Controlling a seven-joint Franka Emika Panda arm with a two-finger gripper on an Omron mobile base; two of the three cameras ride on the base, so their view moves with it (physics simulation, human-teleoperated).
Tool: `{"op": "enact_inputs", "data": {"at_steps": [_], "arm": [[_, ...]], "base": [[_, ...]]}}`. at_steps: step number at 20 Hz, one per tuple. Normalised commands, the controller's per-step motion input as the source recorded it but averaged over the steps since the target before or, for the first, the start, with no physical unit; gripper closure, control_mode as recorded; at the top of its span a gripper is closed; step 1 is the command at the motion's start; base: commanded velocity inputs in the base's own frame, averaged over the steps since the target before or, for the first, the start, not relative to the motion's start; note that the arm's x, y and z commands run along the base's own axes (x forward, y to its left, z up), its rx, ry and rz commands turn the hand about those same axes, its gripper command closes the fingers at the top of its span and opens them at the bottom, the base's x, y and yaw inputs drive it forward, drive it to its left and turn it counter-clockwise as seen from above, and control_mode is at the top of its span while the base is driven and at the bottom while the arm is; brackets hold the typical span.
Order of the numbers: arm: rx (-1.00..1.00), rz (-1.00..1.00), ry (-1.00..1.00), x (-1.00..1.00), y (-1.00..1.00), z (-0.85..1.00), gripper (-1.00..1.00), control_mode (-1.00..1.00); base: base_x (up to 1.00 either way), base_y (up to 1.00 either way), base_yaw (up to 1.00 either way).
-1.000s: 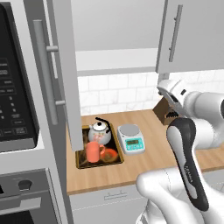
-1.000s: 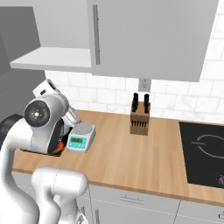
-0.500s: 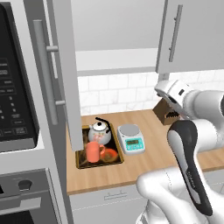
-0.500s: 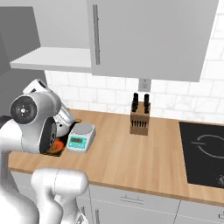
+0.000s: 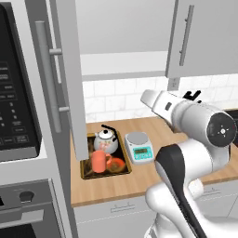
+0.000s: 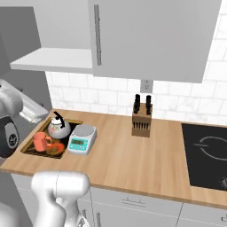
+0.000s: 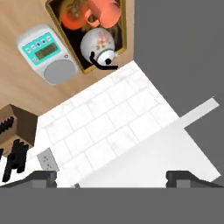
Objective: Pick the kettle from the counter and place it on the tray. Then pick the mug from the cabinet and place it on the tray. Then close the cabinet doors.
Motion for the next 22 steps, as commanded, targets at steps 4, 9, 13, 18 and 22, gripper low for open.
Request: {"op": "enact_inputs", "data": {"at_steps": [4, 9, 13, 18, 22], "arm": [[-0.08, 0.19, -0.47, -0.39, 0.27, 0.00, -1.00, -1.00], [-0.22, 0.17, -0.43, -0.37, 0.27, 0.00, -1.00, -1.00], [-0.28, 0.05, -0.25, -0.42, 0.30, -0.09, -1.00, -1.00], [-0.21, 0.11, -0.32, -0.20, 0.54, -0.21, -1.00, -1.00], [-0.18, 0.15, -0.32, -0.03, 0.58, -0.22, -1.00, -1.00]], "base": [[0.00, 0.00, 0.00], [0.00, 0.00, 0.00], [0.00, 0.00, 0.00], [0.00, 0.00, 0.00], [0.00, 0.00, 0.00]]}}
